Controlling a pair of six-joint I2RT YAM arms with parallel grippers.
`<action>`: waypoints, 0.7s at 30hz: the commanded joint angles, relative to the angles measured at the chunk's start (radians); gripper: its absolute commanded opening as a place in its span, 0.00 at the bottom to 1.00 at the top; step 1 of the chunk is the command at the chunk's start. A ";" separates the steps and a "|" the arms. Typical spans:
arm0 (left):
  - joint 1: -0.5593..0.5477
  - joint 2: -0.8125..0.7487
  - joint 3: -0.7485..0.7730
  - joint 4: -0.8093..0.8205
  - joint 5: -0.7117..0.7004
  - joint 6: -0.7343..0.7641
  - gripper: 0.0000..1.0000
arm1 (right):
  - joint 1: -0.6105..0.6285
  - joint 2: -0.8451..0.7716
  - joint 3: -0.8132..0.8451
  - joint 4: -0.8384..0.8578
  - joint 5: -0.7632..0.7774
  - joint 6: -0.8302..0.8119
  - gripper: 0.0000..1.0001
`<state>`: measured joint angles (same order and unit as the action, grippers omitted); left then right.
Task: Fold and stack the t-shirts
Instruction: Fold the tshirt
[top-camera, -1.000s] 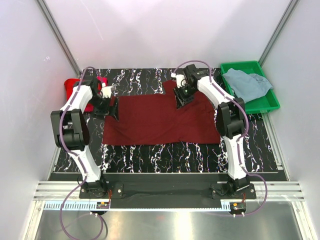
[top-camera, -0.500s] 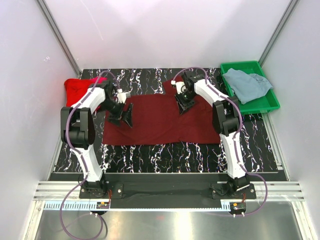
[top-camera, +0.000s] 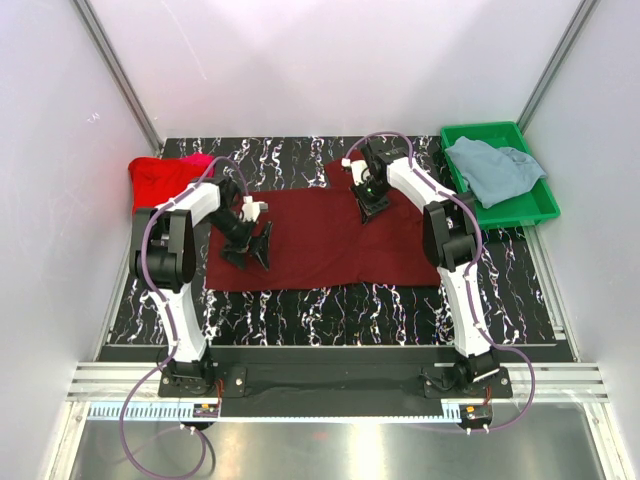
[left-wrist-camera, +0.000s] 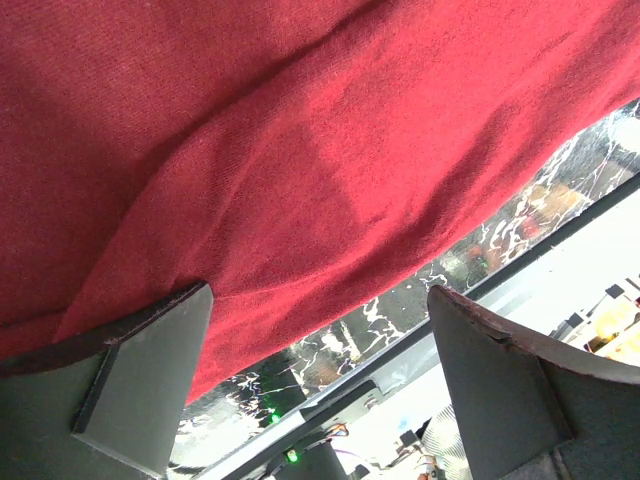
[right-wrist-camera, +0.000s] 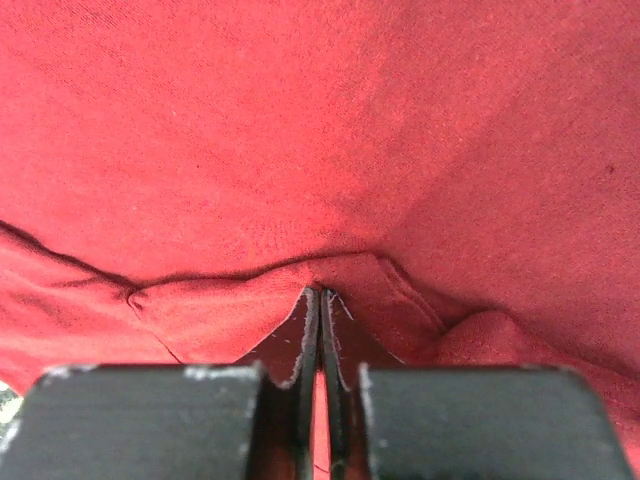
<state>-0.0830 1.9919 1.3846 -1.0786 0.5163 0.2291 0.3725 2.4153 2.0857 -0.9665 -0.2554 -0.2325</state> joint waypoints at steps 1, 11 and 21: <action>0.000 0.025 -0.018 0.029 -0.024 -0.001 0.99 | 0.009 0.005 0.036 0.032 0.047 -0.005 0.03; 0.000 0.047 -0.021 0.031 -0.038 0.001 0.99 | 0.009 -0.105 0.056 0.049 0.028 -0.011 0.00; -0.001 0.081 0.007 0.026 -0.022 -0.004 0.99 | 0.011 -0.197 -0.016 0.061 -0.016 -0.018 0.00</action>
<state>-0.0830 2.0132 1.4006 -1.0882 0.5163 0.2108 0.3737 2.2921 2.0804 -0.9474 -0.2554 -0.2344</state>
